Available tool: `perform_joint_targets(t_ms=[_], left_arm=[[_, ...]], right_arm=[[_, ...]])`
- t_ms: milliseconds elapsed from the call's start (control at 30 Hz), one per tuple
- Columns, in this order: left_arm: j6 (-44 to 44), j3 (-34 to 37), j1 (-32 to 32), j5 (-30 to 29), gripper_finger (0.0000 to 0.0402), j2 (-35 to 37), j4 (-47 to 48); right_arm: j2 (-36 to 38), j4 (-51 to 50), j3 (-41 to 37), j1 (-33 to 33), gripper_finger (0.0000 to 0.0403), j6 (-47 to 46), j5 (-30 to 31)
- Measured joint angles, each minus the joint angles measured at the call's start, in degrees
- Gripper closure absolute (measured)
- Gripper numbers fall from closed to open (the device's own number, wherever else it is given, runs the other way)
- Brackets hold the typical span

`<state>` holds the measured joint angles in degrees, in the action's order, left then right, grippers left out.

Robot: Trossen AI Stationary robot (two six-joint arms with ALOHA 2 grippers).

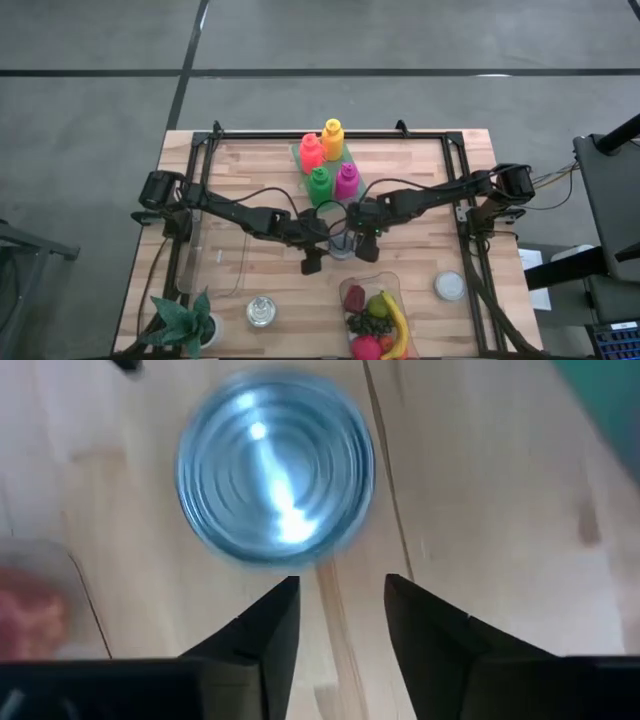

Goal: Pick & Place Food Item
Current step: Put the red tuna can into the top transparent bin

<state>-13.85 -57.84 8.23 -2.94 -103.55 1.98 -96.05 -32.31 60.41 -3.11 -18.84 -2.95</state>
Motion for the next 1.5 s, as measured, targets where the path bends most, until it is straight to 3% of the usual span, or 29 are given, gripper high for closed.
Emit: perform_joint_targets(t_ms=[400,1067,1500], left_arm=[[0.6,0.0,-0.4,-3.0,0.0188,-0.1,-2.2],[0.5,0.0,-0.7,-3.1,0.0188,-0.1,-1.8],[0.3,0.0,-0.7,-3.1,0.0188,-0.1,9.4]], right_arm=[[0.0,8.0,-7.1,0.0,0.0268,-0.5,-0.1],[-2.8,17.1,-7.3,-0.3,0.0269,7.0,-6.5],[-3.1,28.2,-7.3,-0.2,0.0269,8.0,-6.1]])
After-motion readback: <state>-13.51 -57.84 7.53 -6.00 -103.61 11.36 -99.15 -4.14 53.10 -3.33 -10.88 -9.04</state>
